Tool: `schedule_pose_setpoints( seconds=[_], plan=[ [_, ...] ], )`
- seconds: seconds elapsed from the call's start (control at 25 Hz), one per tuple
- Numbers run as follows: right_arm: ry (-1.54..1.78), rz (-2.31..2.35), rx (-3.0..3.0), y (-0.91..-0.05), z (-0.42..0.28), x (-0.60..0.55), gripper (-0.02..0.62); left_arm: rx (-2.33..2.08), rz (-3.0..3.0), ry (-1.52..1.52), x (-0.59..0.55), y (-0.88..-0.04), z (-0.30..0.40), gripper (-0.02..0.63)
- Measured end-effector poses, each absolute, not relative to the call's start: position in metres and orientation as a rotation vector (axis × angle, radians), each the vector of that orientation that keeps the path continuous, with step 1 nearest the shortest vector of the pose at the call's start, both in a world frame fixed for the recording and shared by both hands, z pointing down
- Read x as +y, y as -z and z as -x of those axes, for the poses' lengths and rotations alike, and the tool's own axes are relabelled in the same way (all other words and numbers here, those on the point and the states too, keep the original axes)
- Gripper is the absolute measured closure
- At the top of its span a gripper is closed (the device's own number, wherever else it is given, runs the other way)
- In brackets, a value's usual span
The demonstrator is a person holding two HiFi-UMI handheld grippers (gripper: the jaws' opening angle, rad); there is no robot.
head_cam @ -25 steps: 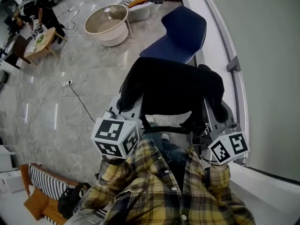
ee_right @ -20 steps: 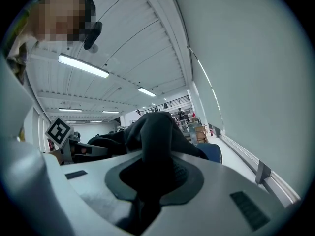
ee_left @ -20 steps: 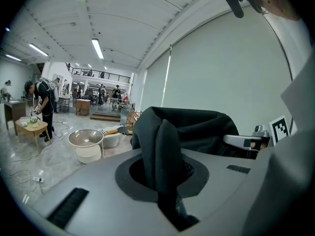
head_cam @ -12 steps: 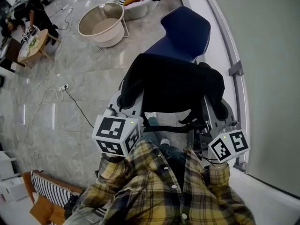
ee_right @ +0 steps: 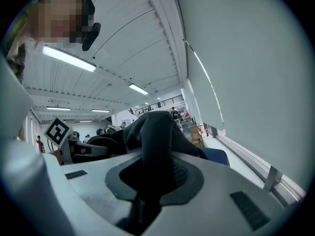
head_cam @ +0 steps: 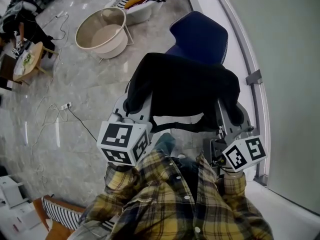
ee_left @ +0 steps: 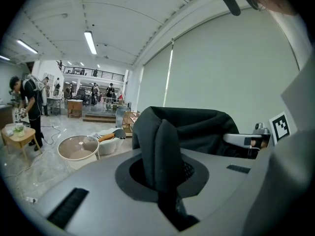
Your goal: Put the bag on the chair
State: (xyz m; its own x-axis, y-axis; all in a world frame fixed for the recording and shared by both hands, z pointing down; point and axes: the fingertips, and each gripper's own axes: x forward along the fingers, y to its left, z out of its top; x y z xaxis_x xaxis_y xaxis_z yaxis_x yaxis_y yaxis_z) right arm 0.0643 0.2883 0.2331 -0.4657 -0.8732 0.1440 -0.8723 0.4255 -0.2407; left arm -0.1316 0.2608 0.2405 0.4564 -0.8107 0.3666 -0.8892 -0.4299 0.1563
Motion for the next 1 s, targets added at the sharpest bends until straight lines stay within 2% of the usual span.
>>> schedule_pose_setpoints(
  seconds=[0.36, 1.0],
  plan=[
    [0.461, 1.672, 2.611, -0.238, -0.054, 0.255, 0.529, -1.393, -2.407, -0.355, 0.223, -0.247, 0.141, 0.568],
    [0.529, 1.726, 2.605, -0.265, -0.079, 0.187, 0.529, -1.341, -2.375, -0.391, 0.154, -0.276, 0.117, 0.567]
  ],
)
